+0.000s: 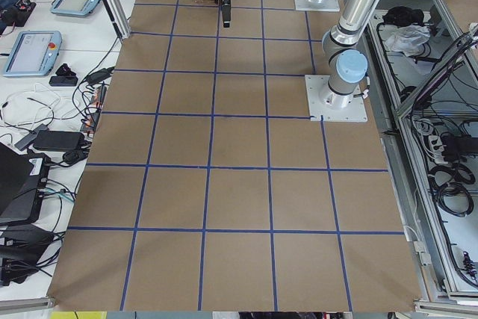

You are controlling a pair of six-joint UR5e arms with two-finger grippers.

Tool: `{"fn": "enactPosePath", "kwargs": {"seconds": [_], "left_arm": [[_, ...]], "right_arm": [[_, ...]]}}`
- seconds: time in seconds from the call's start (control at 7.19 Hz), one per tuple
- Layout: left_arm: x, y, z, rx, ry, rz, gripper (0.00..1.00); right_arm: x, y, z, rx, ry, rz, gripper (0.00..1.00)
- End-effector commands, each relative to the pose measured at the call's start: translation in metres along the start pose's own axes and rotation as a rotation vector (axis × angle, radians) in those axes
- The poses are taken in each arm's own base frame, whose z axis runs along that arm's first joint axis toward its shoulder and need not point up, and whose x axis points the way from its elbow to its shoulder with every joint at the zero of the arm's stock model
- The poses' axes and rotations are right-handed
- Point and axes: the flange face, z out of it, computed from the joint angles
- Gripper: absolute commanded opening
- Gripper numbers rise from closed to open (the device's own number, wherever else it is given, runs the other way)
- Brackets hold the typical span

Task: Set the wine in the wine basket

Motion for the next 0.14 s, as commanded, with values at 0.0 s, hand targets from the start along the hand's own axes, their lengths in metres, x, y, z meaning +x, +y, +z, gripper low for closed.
{"fn": "enactPosePath", "kwargs": {"seconds": [0.0], "left_arm": [[-0.0003, -0.0002, -0.0002, 0.002, -0.001, 0.000, 1.00]], "right_arm": [[-0.0002, -0.0001, 0.0003, -0.001, -0.001, 0.000, 1.00]]}}
